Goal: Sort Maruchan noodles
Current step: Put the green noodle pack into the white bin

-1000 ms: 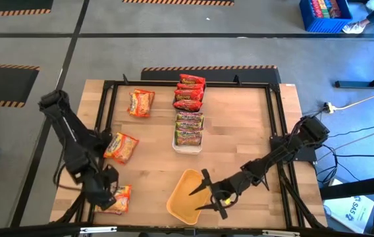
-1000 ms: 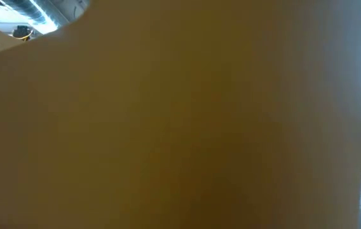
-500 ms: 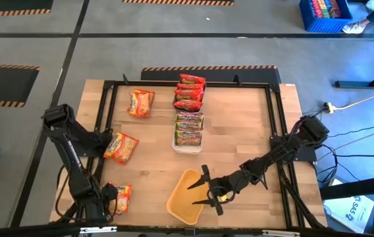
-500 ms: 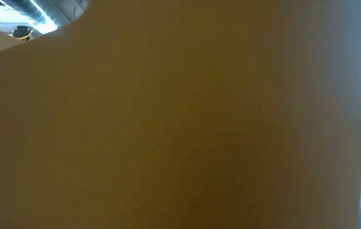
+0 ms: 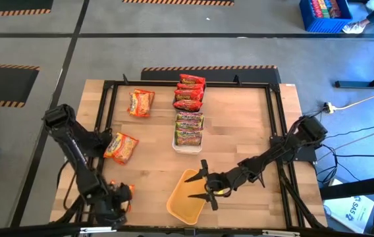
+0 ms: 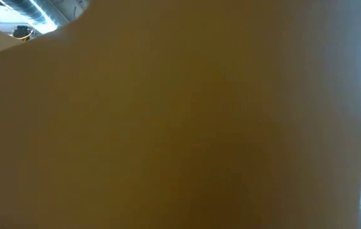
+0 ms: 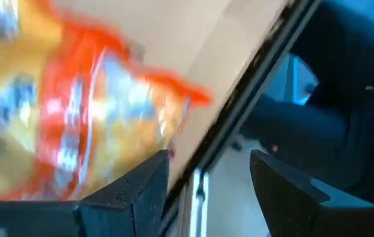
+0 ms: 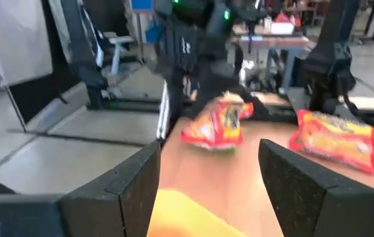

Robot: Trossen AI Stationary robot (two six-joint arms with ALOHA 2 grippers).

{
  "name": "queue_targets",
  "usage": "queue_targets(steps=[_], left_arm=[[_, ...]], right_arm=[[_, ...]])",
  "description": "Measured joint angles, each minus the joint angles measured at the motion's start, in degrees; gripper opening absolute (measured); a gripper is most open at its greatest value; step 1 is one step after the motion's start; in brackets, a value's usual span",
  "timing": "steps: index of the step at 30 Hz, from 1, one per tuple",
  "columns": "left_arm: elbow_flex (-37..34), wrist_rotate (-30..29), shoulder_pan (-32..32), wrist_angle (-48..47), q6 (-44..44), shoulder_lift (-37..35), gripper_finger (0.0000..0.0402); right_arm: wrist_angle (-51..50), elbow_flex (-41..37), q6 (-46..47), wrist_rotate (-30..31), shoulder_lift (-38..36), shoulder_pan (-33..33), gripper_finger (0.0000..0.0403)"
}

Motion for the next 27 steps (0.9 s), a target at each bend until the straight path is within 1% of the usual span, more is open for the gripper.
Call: queue_targets(steps=[4,8,11,13,15,16,18,21,24,26,27], left_arm=[[0.0,-4.5,3.6,0.0,7.2,0.0,0.0207],[0.0,-5.3,8.1,0.1,14.3,0.0,0.0207],[0.0,-4.0,11.4,0.2,19.3,-0.1,0.0207],[0.0,0.8,12.8,0.2,20.3,-0.7,0.0207],[0.0,6.5,12.7,1.3,18.2,-1.4,0.0207],[0.0,8.4,11.7,2.1,17.5,-1.8,0.0207],[0.0,10.2,9.1,2.4,14.8,-3.5,0.0208],[0.0,13.6,5.2,0.3,5.1,-5.4,0.0208],[0.0,15.1,1.3,0.1,-7.0,-5.6,0.0208],[0.0,15.8,-1.4,-0.2,-12.7,-4.8,0.0208],[0.0,16.0,-2.3,-0.5,-14.2,-4.1,0.0208]], right_arm=[[-0.3,0.0,1.2,0.1,1.9,0.1,0.0239],[0.0,0.0,5.0,0.0,4.5,0.1,0.0239],[1.2,0.0,6.1,0.0,6.7,0.1,0.0239],[1.6,-0.1,6.9,-0.6,6.8,0.1,0.0239],[1.4,0.0,7.0,-0.9,6.7,0.2,0.0239],[1.0,0.0,6.9,-1.0,6.8,0.2,0.0239],[1.4,-0.1,6.7,-0.9,6.8,0.2,0.0239],[1.5,0.0,6.1,-1.0,6.8,0.1,0.0239],[-1.0,0.0,5.9,-1.0,6.8,0.3,0.0239],[-2.3,0.0,5.9,-1.0,6.8,0.6,0.0239],[-2.4,0.0,5.9,-1.0,6.8,0.5,0.0239]])
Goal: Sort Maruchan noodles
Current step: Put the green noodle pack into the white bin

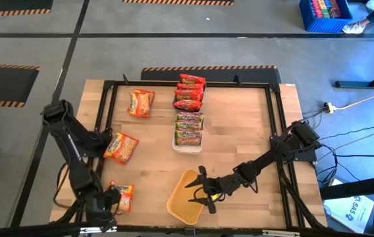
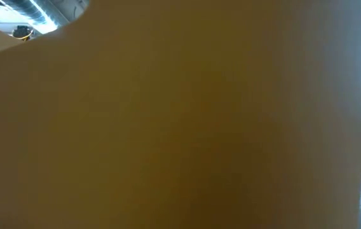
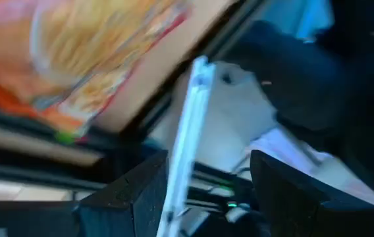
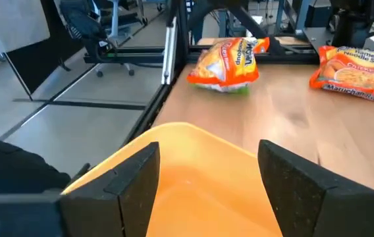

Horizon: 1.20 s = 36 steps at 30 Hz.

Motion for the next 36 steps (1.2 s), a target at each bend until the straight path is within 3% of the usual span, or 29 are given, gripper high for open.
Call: queue_targets(steps=[6,16,20,22,24,30,36], left_arm=[[0.0,-6.0,-1.3,-8.1,-1.5,3.9,0.0208],[0.0,-30.3,3.4,-12.0,10.3,4.4,0.0208],[-0.1,-43.4,7.2,-12.7,17.3,5.9,0.0208],[-0.3,-46.5,9.0,-12.4,19.8,6.7,0.0208],[-0.3,-43.7,11.1,-12.3,23.3,7.0,0.0208],[-0.3,-25.4,14.4,-12.7,34.9,2.5,0.0208],[-0.8,-22.3,12.0,-23.8,38.5,-7.2,0.0208]], right_arm=[[0.5,0.0,-0.4,0.0,0.0,0.0,0.0239],[3.0,0.0,-1.5,-0.6,0.0,0.0,0.0239],[4.6,0.0,-1.8,-1.6,0.0,0.0,0.0239],[4.8,0.0,-1.8,-1.5,0.0,0.0,0.0239],[4.8,0.0,-1.8,-1.5,0.0,0.0,0.0239],[4.8,0.0,-1.8,-1.5,0.0,0.0,0.0239],[4.7,0.0,-1.8,-1.5,0.0,0.0,0.0239]])
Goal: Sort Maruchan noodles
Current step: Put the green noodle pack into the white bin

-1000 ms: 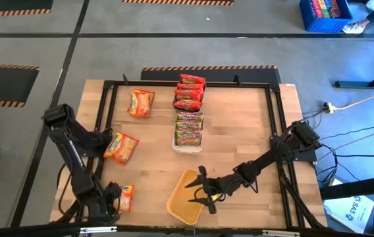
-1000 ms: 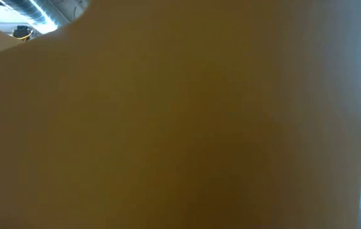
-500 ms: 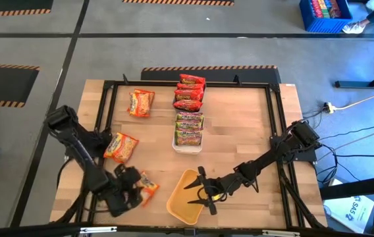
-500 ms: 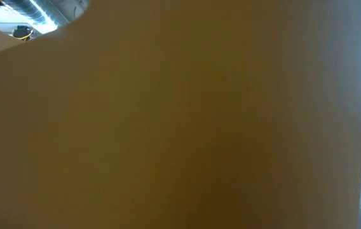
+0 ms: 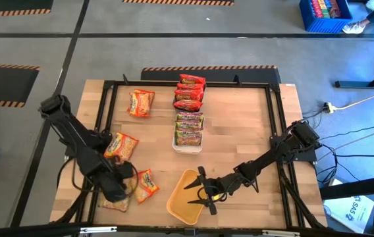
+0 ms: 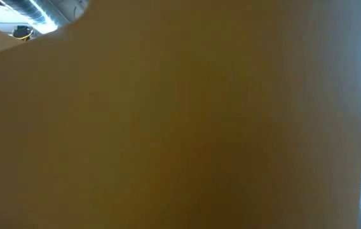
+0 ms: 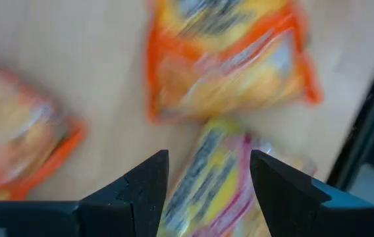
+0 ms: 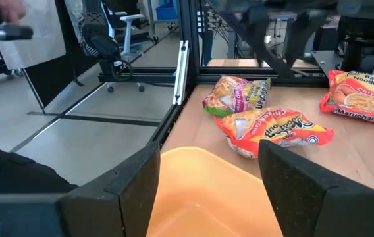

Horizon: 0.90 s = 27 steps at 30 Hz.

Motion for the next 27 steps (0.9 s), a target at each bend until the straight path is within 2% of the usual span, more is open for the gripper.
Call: queue_targets(steps=[5,11,13,16,20,23,27], left_arm=[[-2.7,2.0,-0.3,-0.3,-2.2,-5.7,0.0208],[-6.7,2.0,1.9,1.7,1.5,-6.6,0.0208],[-11.1,5.5,3.0,5.6,2.1,-7.5,0.0208],[-17.8,16.2,5.2,15.7,2.1,-8.2,0.0208],[-21.6,26.6,5.8,27.3,-0.3,-8.3,0.0208],[-21.7,29.3,5.9,28.0,0.4,-8.3,0.0208],[-21.7,29.2,6.5,27.8,2.0,-8.3,0.0208]], right_arm=[[-1.4,0.0,-0.6,-1.4,0.0,0.0,0.0239],[-1.7,0.0,-4.4,-1.4,0.0,-1.1,0.0239],[-1.5,0.0,-4.8,-1.5,0.0,-1.7,0.0239],[-1.5,0.0,-4.6,-2.8,0.0,-3.0,0.0239],[-2.0,0.0,-2.8,-5.7,0.0,-4.2,0.0239],[-2.4,0.0,-2.7,-5.4,0.0,-4.3,0.0239],[-2.4,0.0,-1.7,-3.5,0.0,-4.8,0.0239]])
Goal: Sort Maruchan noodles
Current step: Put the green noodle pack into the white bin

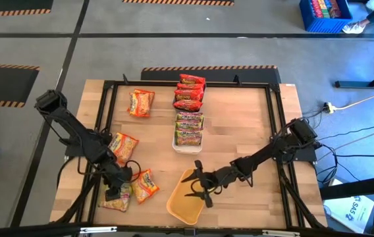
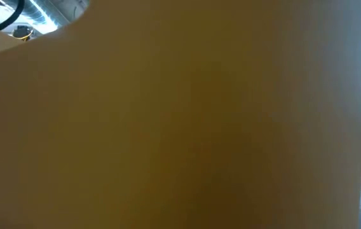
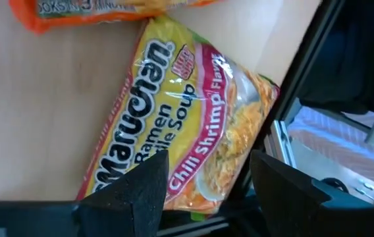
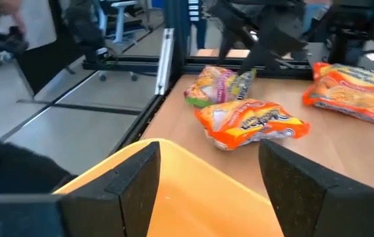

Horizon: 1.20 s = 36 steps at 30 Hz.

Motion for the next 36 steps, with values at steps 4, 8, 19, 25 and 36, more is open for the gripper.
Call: queue_targets(steps=[4,8,19,25,36], left_arm=[[0.0,2.1,0.6,0.1,-0.3,0.0,0.0208],[0.0,-0.8,1.3,0.4,-1.2,0.0,0.0208],[0.0,-4.9,4.8,-1.5,6.7,0.0,0.0208],[-1.5,-4.9,3.1,-5.5,11.9,0.0,0.0208],[-10.8,4.5,3.5,15.1,7.3,0.0,0.0208]], right_arm=[[0.0,0.0,2.6,2.5,0.0,-0.6,0.0239],[-0.1,0.0,4.8,2.0,0.0,-0.6,0.0239],[-0.1,0.0,5.1,5.5,0.0,-1.3,0.0239],[-0.1,0.0,6.1,6.5,0.0,-1.7,0.0239],[-0.1,0.0,6.2,7.6,0.0,-1.7,0.0239]])
